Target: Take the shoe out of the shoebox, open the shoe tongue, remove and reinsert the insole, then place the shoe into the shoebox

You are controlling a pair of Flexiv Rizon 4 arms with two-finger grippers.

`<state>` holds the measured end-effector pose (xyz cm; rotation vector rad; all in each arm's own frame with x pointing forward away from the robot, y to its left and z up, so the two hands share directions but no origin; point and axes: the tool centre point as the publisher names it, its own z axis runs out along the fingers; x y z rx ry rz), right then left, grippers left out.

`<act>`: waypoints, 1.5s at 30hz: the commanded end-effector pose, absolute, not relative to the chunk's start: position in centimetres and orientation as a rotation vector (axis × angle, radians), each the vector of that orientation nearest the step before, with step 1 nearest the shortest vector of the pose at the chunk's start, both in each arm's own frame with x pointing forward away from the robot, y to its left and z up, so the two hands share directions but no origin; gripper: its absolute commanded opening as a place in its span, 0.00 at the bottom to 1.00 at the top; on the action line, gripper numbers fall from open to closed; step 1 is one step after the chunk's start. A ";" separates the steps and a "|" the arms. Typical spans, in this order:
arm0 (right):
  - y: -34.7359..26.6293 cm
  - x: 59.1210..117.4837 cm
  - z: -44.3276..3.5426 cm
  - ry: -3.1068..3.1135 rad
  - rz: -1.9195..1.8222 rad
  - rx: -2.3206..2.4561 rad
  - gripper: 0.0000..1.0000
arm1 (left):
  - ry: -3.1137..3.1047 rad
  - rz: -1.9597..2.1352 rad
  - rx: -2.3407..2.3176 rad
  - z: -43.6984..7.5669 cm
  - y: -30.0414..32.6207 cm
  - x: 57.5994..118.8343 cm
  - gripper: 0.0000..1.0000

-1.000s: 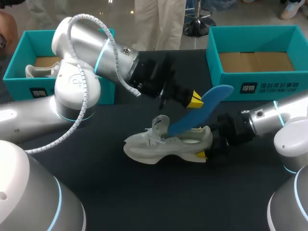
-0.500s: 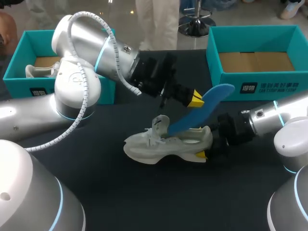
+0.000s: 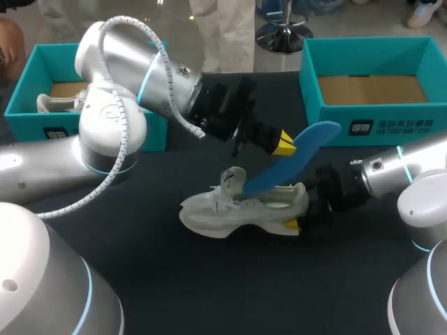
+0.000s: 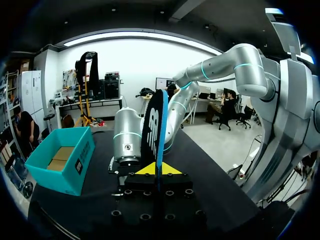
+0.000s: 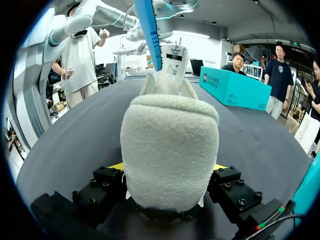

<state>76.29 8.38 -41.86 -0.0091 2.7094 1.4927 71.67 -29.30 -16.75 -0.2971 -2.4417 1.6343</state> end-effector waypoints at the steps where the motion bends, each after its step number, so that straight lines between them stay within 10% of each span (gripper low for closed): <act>1: 8.5 76.3 -41.9 2.712 1.486 -0.008 0.00 | -2.441 1.637 -0.298 -16.8 -29.3 71.7 0.00; 45: 8.5 76.3 -41.9 2.712 1.486 -0.008 0.00 | -1.583 1.760 0.325 -1.6 -23.6 64.7 0.00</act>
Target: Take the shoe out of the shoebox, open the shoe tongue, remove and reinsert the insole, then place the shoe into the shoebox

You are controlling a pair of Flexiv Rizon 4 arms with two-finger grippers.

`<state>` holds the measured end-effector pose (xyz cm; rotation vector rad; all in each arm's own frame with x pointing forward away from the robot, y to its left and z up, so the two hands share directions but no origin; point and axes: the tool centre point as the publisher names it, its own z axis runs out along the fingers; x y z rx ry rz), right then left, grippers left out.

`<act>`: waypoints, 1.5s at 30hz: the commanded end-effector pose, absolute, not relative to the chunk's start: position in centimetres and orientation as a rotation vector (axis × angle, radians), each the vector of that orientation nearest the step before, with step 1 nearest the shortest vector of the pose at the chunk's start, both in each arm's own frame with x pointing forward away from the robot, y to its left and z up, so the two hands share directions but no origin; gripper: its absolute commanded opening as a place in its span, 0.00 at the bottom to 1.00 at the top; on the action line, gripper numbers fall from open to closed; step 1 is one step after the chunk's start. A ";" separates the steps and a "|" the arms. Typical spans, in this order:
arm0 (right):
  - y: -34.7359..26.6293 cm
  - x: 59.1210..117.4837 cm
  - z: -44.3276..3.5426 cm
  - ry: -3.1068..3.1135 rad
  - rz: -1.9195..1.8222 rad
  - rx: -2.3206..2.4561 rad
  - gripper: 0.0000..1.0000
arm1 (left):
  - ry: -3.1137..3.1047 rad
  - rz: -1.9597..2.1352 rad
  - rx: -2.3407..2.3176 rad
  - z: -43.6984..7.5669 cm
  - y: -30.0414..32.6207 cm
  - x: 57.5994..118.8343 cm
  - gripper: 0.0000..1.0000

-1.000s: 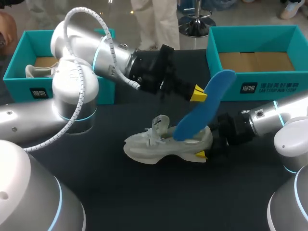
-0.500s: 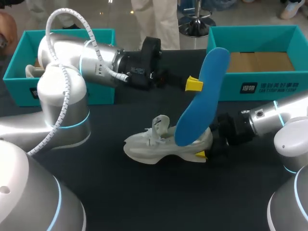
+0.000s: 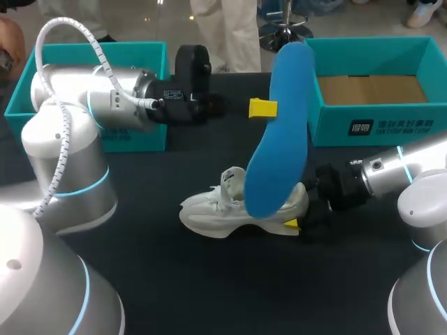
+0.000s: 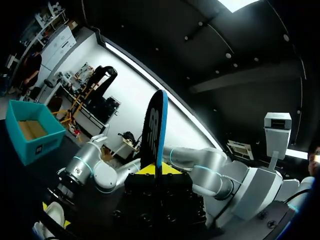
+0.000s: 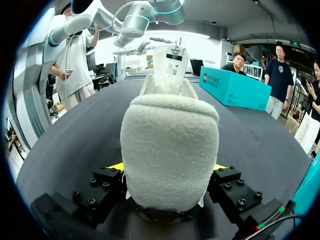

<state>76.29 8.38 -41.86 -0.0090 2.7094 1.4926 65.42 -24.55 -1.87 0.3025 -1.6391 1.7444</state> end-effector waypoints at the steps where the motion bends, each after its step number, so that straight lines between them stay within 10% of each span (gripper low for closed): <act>1: 8.5 76.3 -41.9 2.712 1.486 -0.008 0.00 | -1.569 1.761 0.328 -1.3 -23.5 64.5 0.00; 45: 8.5 76.3 -41.9 2.712 1.486 -0.008 0.00 | -1.331 1.808 0.341 3.5 -19.6 63.1 0.00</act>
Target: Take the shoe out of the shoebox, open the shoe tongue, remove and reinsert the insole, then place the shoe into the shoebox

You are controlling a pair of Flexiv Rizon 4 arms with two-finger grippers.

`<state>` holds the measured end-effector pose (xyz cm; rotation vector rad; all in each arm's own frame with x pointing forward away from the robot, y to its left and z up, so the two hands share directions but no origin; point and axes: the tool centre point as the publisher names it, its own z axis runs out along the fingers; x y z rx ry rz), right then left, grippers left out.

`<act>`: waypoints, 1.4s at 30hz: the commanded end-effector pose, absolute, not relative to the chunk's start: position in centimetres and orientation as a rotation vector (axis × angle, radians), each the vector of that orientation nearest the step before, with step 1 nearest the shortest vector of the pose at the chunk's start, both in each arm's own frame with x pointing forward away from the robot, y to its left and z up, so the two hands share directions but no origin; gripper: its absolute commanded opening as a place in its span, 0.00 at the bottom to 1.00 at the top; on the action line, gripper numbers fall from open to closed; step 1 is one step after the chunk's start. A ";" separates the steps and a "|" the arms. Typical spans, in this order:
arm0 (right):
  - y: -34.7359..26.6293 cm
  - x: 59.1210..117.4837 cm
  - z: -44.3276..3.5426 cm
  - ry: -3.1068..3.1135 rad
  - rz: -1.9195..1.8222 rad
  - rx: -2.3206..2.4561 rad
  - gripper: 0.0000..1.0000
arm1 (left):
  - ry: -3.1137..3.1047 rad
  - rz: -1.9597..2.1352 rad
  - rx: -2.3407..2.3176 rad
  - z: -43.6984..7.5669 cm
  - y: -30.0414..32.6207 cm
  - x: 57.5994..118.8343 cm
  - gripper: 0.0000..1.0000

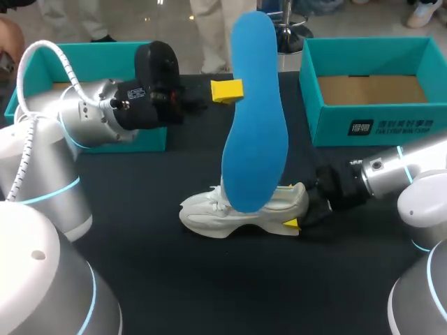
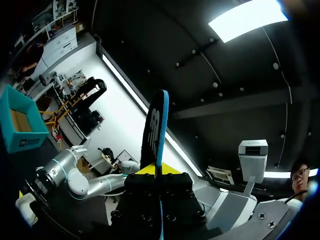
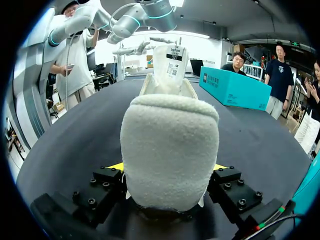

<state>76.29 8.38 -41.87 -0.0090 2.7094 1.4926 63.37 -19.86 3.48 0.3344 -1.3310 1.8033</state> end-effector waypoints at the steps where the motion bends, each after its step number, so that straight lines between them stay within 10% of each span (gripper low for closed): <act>1: 8.5 76.3 -41.9 2.712 1.486 -0.008 0.00 | -1.331 1.808 0.341 3.5 -19.6 63.1 0.00; 9: 8.5 76.3 -41.9 2.712 1.486 -0.008 0.07 | -1.331 1.808 0.341 3.5 -19.6 63.1 0.00; 10: 8.5 76.3 -41.9 2.712 1.486 -0.008 0.22 | -1.331 1.808 0.341 3.5 -19.6 63.1 0.00; 11: 8.5 76.3 -41.9 2.712 1.486 -0.008 0.90 | -1.331 1.808 0.341 3.5 -19.6 63.1 0.00; 12: 8.5 76.3 -41.9 2.712 1.486 -0.008 1.00 | -1.331 1.808 0.341 3.5 -19.6 63.1 0.00; 42: 7.5 76.0 -39.1 2.710 1.357 -0.012 1.00 | -1.331 1.808 0.341 3.5 -19.6 63.1 0.00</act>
